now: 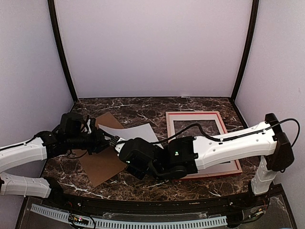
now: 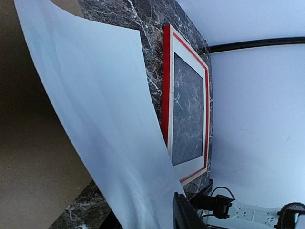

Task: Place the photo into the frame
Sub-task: Pass from the right arm to the left

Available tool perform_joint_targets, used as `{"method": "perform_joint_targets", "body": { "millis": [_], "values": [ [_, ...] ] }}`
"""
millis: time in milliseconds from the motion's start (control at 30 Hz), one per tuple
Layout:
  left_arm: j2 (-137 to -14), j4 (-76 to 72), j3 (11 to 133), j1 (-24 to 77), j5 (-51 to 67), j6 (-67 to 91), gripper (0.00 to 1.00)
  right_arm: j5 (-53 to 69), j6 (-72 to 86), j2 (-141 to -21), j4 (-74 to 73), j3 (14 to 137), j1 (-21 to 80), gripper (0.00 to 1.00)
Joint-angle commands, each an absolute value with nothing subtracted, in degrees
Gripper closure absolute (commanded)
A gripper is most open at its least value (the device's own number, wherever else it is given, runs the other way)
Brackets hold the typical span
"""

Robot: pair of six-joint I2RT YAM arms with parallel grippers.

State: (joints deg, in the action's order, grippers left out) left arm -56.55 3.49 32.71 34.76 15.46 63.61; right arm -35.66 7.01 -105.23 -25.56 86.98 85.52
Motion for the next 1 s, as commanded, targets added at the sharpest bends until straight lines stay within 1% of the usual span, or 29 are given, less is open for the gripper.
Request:
{"method": "perform_joint_targets", "body": {
  "millis": [0,33,133,200,300,400,433,467,633,767,867,967],
  "values": [
    [-56.77,0.27,31.42,34.41,16.35,63.0,0.71,-33.79,8.32,-106.15,-22.95,86.08,86.22,0.79],
    [-56.95,0.22,31.34,34.38,16.59,63.01,0.75,-33.24,8.35,-106.21,-22.8,85.93,86.22,0.79],
    [-57.98,-1.58,31.35,34.29,16.75,62.82,0.82,-31.62,8.65,-106.19,-22.18,85.48,86.22,0.77],
    [-58.53,-1.77,31.64,34.14,16.83,62.56,0.88,-30.34,8.7,-106.18,-22.08,85.35,86.2,0.71],
    [-59.17,-1.68,32.2,33.7,16.8,61.8,0.94,-28.49,8.75,-105.66,-21.83,84.9,86.2,0.57],
    [-60.03,-1.25,33.34,33.33,16.67,60.75,1.0,-26.29,8.7,-104.36,-21.36,83.83,86.22,0.39],
    [-60.36,-0.86,33.59,33.14,16.58,60.1,1.0,-25.57,8.7,-103.67,-21.12,83.44,86.22,0.34],
    [-60.55,-0.61,34.32,33.05,16.49,59.62,1.0,-24.82,8.7,-103.06,-21.04,83.07,86.22,0.31],
    [-61.87,4.16,37.62,32.72,15.21,53.63,1.0,-21.34,9.45,-98.93,-21.25,80.86,85.44,0.23],
    [-62.09,8.97,41.21,32.5,13.5,47.25,1.0,-18.2,10.91,-93.31,-20.91,77.04,83.17,0.2],
    [-61.79,12.36,43.81,32.04,12.38,43.37,1.0,-15.57,12.7,-88.2,-20.38,73.17,79.91,0.18],
    [-61.86,14.68,46.76,31.6,12.79,39.51,1.0,-16.18,15.38,-84.13,-22.24,70.19,74.11,0.18]
  ]
}}
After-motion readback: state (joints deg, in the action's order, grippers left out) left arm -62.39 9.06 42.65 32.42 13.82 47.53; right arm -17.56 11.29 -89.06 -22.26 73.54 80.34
